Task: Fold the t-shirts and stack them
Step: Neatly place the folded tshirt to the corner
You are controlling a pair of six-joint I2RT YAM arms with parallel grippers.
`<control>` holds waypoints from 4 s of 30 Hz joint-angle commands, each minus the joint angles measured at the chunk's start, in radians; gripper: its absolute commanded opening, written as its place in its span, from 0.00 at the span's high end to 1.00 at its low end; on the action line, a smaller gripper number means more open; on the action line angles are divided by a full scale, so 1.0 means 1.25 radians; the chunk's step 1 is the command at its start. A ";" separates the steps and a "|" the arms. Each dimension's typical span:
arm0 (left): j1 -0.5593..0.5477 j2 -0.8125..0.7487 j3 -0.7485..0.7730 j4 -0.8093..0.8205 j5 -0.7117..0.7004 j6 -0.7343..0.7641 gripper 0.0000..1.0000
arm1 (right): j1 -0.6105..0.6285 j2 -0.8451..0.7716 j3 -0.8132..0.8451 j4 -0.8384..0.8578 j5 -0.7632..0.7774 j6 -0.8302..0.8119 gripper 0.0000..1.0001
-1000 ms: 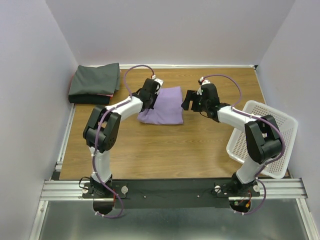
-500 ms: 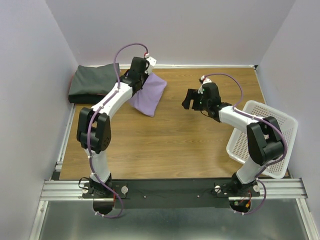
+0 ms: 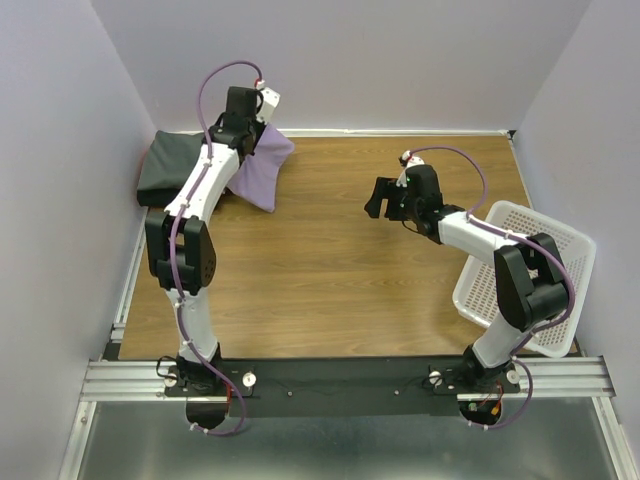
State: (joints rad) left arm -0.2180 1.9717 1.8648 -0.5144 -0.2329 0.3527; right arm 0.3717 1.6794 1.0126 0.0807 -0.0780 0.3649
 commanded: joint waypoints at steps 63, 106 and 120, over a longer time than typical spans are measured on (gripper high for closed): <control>0.357 0.212 0.380 -0.114 -0.015 -0.132 0.45 | -0.004 0.005 -0.006 0.002 -0.016 -0.019 0.10; 0.154 0.173 0.071 0.134 0.082 -0.255 0.53 | -0.005 -0.015 -0.012 0.001 -0.048 -0.010 0.08; 0.161 0.228 0.127 0.129 0.053 -0.211 1.00 | -0.004 -0.012 -0.012 0.002 -0.042 -0.010 0.08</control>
State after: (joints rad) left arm -0.0273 2.2204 1.9862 -0.3672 -0.1417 0.0662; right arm 0.3714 1.6653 1.0061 0.0807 -0.1215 0.3641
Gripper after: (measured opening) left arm 0.008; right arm 0.918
